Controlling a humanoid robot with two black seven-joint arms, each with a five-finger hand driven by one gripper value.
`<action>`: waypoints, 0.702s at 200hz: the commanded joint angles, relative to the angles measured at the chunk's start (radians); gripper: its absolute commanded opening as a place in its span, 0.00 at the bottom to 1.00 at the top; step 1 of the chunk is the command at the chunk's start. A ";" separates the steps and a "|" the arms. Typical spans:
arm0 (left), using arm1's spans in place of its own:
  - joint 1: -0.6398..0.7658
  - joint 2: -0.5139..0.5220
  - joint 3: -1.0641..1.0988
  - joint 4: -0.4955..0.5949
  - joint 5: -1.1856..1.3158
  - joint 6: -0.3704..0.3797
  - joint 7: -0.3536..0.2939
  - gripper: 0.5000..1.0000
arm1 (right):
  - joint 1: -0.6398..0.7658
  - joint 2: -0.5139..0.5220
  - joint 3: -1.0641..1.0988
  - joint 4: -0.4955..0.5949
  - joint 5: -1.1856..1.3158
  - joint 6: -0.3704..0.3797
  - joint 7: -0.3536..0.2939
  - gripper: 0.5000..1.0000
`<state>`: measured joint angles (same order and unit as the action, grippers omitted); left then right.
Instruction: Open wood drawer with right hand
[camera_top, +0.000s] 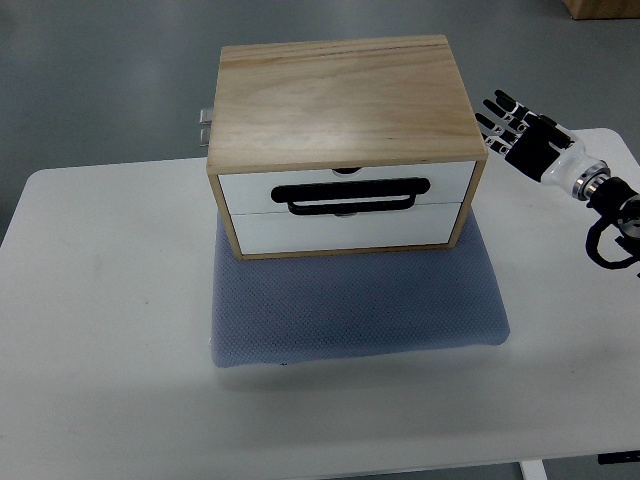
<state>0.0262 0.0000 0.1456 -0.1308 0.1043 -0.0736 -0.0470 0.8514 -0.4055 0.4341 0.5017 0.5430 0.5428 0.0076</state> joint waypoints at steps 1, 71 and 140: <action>0.000 0.000 0.000 -0.003 0.002 0.000 0.001 1.00 | 0.002 -0.001 0.000 0.000 0.000 0.002 0.000 0.91; 0.001 0.000 0.000 -0.001 0.000 0.000 0.006 1.00 | 0.009 -0.003 0.002 0.000 0.003 -0.004 0.000 0.91; 0.000 0.000 -0.003 -0.001 0.000 0.000 0.006 1.00 | 0.012 -0.003 0.034 -0.005 0.009 -0.012 -0.003 0.91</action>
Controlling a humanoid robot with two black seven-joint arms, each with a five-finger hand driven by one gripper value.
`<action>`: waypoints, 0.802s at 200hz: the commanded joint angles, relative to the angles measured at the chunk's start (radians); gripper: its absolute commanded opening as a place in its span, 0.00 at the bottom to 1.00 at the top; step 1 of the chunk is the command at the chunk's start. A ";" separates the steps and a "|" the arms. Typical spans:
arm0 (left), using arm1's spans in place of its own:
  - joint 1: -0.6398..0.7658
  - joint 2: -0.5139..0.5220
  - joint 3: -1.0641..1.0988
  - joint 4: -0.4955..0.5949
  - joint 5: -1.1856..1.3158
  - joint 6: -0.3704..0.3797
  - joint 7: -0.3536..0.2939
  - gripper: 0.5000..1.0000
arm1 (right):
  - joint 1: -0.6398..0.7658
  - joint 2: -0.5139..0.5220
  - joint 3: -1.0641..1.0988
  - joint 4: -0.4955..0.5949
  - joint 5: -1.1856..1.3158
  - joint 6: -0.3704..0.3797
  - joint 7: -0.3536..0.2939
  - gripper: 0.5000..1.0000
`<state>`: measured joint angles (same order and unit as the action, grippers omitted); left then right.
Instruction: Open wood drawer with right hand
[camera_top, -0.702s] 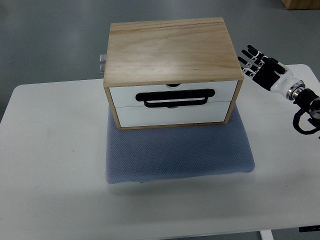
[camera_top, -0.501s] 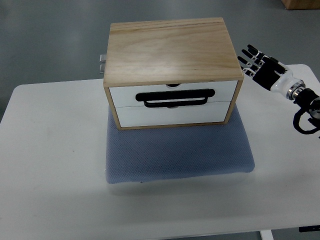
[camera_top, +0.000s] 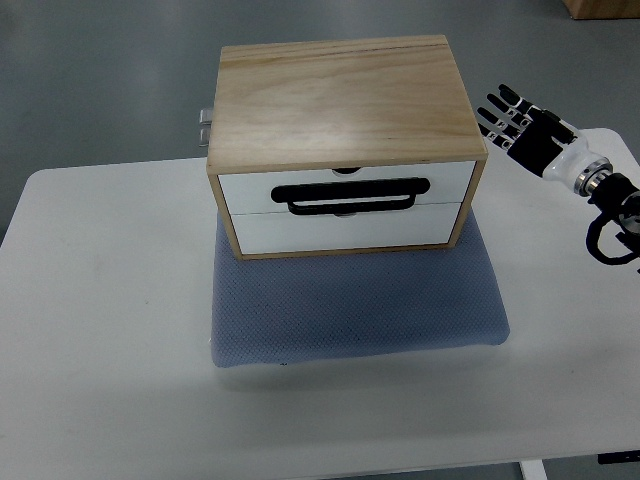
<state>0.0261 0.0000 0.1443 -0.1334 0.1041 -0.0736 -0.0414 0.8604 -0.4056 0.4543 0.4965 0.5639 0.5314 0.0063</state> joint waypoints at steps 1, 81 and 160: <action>0.000 0.000 -0.002 0.001 0.000 0.000 0.000 1.00 | 0.003 -0.002 0.014 0.000 -0.012 -0.001 -0.002 0.91; 0.000 0.000 0.001 0.003 0.000 0.000 0.000 1.00 | 0.005 -0.033 0.015 -0.003 -0.019 0.001 0.001 0.90; 0.000 0.000 0.001 0.003 0.000 0.000 0.000 1.00 | 0.003 -0.113 0.010 0.011 -0.116 0.032 0.001 0.90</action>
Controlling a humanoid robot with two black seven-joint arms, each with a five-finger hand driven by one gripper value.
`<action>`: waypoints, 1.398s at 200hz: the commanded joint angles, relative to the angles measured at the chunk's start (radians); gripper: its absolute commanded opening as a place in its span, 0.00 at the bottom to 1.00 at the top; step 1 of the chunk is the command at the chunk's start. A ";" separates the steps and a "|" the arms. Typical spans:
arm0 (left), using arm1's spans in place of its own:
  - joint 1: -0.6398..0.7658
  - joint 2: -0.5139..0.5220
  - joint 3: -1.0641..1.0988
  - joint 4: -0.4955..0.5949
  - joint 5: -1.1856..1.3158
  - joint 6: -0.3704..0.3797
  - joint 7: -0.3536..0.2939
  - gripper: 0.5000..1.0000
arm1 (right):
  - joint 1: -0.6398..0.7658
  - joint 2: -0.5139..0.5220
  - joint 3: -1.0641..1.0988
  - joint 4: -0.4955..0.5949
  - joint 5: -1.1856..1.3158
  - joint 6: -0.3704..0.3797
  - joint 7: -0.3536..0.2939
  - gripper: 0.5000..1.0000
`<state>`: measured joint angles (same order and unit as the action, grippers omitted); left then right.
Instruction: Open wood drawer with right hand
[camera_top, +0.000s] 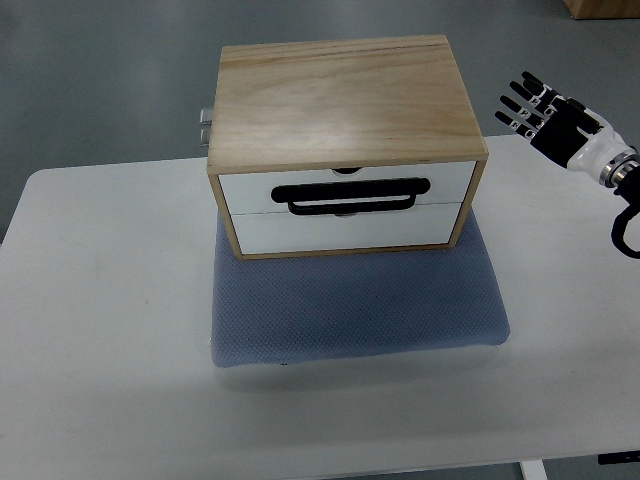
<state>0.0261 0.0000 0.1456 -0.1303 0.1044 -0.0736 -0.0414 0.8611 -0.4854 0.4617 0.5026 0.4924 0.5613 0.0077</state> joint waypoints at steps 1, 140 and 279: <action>0.000 0.000 0.000 0.000 0.000 0.000 0.000 1.00 | 0.003 -0.033 0.003 0.005 -0.045 0.002 0.000 0.90; 0.000 0.000 0.000 0.000 0.000 0.000 0.000 1.00 | 0.180 -0.505 -0.327 0.442 -0.532 -0.005 0.422 0.90; 0.000 0.000 0.000 0.000 0.000 0.000 0.000 1.00 | 0.512 -0.447 -0.474 0.921 -1.052 0.015 0.460 0.90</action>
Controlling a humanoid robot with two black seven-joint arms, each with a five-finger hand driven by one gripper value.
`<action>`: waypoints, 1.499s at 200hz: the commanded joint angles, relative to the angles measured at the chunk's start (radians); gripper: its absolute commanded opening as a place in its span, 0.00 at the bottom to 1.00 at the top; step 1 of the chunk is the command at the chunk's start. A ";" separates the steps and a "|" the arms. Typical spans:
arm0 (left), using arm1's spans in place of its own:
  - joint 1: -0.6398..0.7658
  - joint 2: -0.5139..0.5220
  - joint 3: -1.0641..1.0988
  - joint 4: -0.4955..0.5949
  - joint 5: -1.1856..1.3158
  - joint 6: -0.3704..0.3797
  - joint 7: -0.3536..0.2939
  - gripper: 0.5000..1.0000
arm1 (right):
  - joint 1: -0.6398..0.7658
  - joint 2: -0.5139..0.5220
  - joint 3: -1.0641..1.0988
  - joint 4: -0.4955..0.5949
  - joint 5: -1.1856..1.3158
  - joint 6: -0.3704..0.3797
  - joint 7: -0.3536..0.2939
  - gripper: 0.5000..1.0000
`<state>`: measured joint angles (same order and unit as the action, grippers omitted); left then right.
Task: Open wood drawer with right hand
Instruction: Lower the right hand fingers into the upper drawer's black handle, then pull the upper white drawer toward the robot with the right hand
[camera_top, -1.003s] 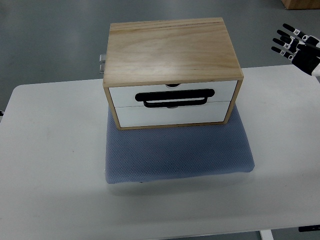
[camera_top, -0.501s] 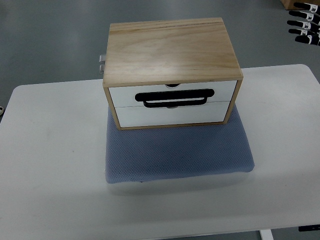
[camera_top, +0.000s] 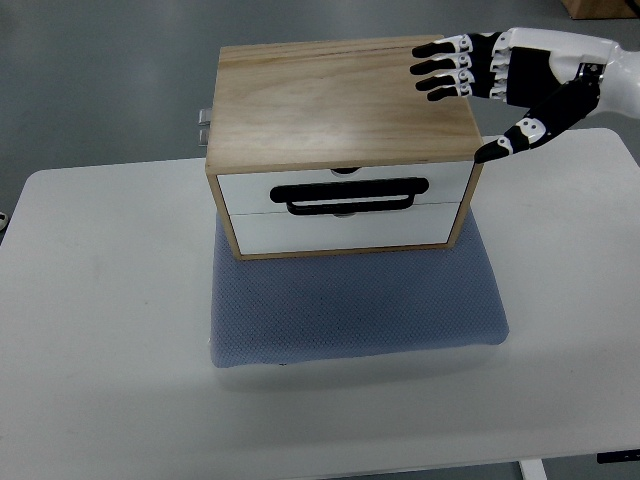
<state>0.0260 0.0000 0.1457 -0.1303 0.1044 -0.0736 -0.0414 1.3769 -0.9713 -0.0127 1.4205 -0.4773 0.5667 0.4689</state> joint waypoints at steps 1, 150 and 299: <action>0.000 0.000 0.000 0.000 0.000 0.000 0.000 1.00 | -0.004 0.039 0.000 0.003 -0.083 0.010 -0.001 0.90; 0.000 0.000 0.000 0.000 0.000 0.000 0.000 1.00 | -0.082 0.210 -0.004 -0.086 -0.317 -0.087 -0.004 0.90; 0.000 0.000 0.000 0.000 0.000 0.000 0.000 1.00 | -0.148 0.279 -0.012 -0.183 -0.354 -0.134 -0.004 0.90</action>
<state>0.0261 0.0000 0.1457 -0.1304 0.1042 -0.0736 -0.0414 1.2400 -0.7063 -0.0258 1.2571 -0.8286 0.4371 0.4647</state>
